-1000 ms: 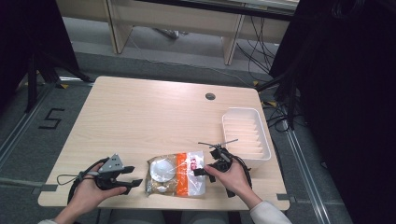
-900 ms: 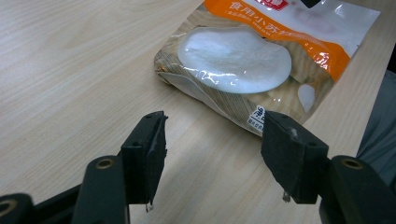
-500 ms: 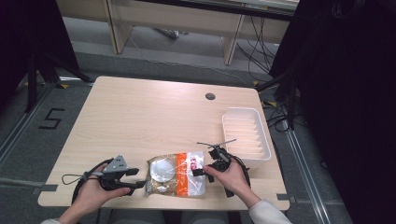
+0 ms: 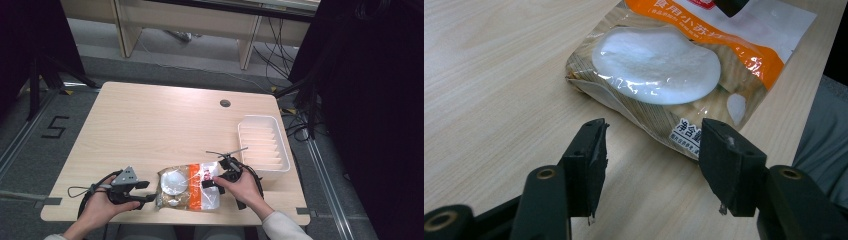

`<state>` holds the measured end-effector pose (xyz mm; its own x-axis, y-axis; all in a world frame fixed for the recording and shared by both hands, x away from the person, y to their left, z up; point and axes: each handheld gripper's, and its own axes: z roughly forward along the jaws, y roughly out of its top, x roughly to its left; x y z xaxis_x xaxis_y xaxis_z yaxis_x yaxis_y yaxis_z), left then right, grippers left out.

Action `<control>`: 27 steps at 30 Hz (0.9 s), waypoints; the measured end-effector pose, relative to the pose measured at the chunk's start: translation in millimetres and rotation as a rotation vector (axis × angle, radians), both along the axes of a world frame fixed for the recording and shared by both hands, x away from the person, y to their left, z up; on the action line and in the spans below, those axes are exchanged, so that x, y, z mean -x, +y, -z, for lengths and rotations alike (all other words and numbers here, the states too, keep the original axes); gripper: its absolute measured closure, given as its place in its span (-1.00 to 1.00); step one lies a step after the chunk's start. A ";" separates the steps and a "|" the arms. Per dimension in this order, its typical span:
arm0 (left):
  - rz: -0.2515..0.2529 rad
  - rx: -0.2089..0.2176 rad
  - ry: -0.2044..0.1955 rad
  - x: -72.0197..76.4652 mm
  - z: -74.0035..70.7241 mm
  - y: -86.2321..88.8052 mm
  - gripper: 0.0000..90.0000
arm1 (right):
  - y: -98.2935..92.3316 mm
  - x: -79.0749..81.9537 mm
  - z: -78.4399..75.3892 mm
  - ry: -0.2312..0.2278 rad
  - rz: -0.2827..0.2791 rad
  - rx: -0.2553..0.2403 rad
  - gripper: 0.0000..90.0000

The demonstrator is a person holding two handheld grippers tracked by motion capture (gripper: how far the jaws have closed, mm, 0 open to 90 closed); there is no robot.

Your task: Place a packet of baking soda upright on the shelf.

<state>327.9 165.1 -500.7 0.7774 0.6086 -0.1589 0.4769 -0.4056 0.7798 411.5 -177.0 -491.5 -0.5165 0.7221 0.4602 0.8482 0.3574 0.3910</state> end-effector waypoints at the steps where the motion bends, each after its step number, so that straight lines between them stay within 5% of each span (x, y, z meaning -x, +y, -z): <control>1: 0.000 0.000 0.000 0.0 0.0 0.0 -0.02 | 0.0 0.0 0.0 0.000 0.000 0.000 -0.06; 12: -0.007 0.006 0.013 0.2 1.2 -0.7 -0.01 | 2.9 -3.6 -3.3 -0.016 -0.007 -0.039 0.05; 19: -0.006 0.007 0.010 0.1 1.0 -0.2 0.00 | 6.0 -5.8 -3.8 -0.016 -0.009 -0.047 0.29; 20: -0.014 0.020 0.011 0.5 1.2 -1.1 0.00 | 10.1 -4.3 -4.6 0.078 0.025 -0.024 0.33; 21: -0.001 0.006 0.005 -0.1 0.5 0.1 0.00 | 10.1 -4.3 -4.6 0.078 0.025 -0.024 0.33; 22: -0.003 0.000 0.004 0.0 0.2 0.5 0.00 | 12.2 -5.6 0.6 0.008 -0.036 -0.041 0.46; 27: -0.004 0.004 0.006 0.0 0.2 1.4 0.00 | 14.7 -6.9 -3.3 -0.007 -0.055 -0.023 0.76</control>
